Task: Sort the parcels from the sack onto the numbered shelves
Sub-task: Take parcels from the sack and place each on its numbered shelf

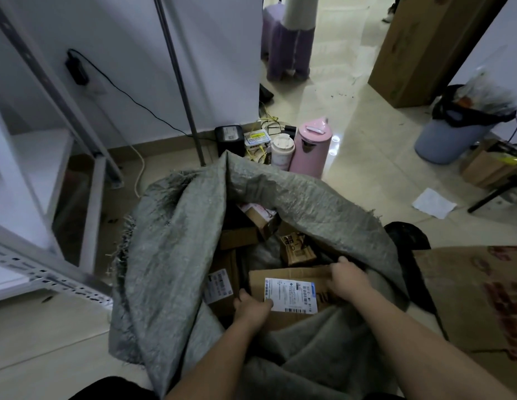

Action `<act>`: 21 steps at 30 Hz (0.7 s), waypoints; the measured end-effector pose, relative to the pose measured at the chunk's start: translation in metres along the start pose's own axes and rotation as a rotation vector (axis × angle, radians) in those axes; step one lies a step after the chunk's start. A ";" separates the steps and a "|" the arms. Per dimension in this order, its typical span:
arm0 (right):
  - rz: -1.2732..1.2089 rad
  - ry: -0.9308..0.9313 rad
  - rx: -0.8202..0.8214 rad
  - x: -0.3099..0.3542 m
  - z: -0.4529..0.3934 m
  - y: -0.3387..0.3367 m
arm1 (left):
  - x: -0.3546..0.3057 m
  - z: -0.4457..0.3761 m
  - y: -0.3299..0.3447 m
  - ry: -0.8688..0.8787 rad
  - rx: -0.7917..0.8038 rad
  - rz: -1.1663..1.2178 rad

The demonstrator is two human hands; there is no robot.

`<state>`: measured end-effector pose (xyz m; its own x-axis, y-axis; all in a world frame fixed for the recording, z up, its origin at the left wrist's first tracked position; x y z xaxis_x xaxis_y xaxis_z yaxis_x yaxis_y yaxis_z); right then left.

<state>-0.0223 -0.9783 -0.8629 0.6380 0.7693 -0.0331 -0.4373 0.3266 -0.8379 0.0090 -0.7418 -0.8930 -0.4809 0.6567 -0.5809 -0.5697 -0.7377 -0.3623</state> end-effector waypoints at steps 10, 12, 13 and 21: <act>-0.552 0.269 0.410 -0.010 -0.010 0.036 | 0.002 -0.005 0.009 -0.085 0.117 0.251; -0.703 0.298 0.426 -0.010 -0.010 0.036 | 0.005 -0.004 0.012 -0.102 0.111 0.373; -0.806 0.312 0.406 -0.010 -0.011 0.033 | 0.006 -0.003 0.012 -0.109 0.091 0.431; -0.879 0.351 0.071 -0.016 0.003 -0.006 | -0.014 0.016 -0.019 -0.032 -0.216 0.330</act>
<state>-0.0319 -0.9910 -0.8563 0.9059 0.0265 0.4226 0.2607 0.7516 -0.6059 0.0156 -0.7350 -0.8658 -0.6373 0.3809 -0.6699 -0.2296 -0.9237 -0.3067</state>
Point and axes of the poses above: each hand's wrist, its own z-axis away from the middle knuckle, its own y-axis out of the palm, x = y × z, the point moved 7 cm from there along -z, towards the middle knuckle, and after that the axes turned 6 degrees about y, right-handed, at the moved point
